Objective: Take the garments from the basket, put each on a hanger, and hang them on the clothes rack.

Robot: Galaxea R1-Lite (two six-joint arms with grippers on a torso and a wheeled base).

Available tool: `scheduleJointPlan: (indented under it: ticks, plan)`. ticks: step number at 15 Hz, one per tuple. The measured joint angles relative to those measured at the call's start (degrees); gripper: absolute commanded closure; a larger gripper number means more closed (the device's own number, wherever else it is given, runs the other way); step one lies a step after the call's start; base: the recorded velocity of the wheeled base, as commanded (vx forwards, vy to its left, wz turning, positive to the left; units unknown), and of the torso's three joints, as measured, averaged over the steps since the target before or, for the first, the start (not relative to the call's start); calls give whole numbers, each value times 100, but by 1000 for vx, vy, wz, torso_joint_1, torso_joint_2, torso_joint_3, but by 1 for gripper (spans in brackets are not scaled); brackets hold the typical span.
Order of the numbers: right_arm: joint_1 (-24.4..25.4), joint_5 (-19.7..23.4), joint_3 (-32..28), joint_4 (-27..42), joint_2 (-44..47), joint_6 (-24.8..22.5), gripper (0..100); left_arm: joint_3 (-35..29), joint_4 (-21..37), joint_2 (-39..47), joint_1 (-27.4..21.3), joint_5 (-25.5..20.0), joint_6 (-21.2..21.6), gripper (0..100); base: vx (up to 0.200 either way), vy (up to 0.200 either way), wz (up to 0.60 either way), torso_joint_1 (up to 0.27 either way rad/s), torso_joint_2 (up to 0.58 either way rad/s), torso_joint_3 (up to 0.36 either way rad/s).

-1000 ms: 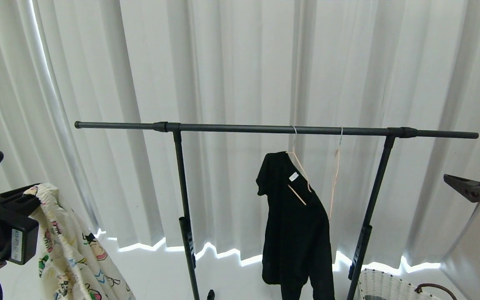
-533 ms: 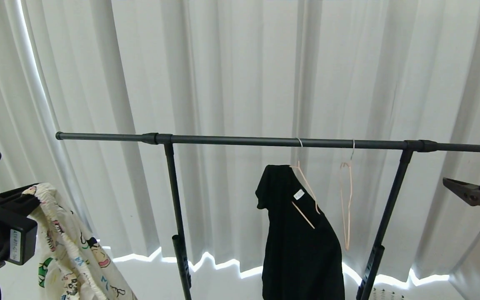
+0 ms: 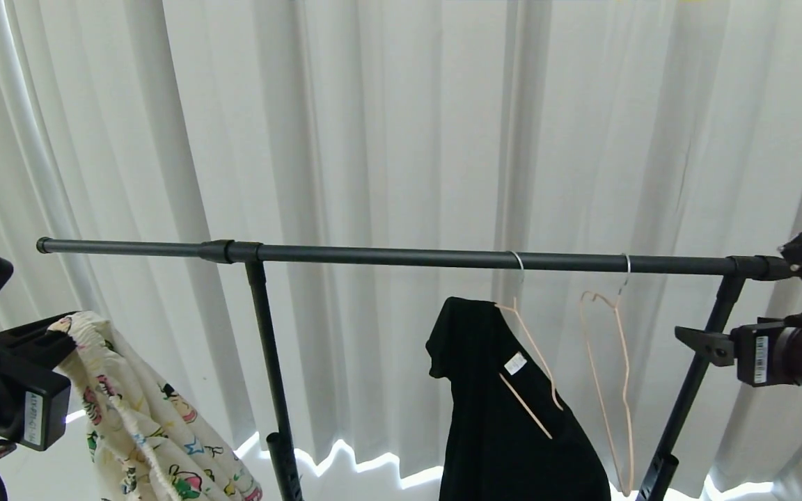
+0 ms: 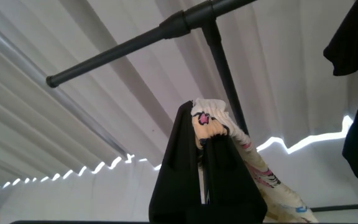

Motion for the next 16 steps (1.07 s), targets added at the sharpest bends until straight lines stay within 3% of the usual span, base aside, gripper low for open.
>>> scheduleJointPlan:
  ticks: [4,6,9,16]
  plan:
    - [903,-1224,-396,0,1208,1328,0,65,2,0,-232,0,0,100,0,0,0,0,0,0]
    - [1202,-1626,-603,16,1786,1935,0,83,2,-9,-301,-1,0,100,0,0,0,0,0,0]
    - [1312,-1691,-667,29,2243,2293,0,96,-2,-2,-329,0,-5,100,0,0,0,0,0,0]
    - [1284,-1694,-21,-4,2295,2348,0,166,0,0,-334,0,-11,100,0,0,0,0,0,0]
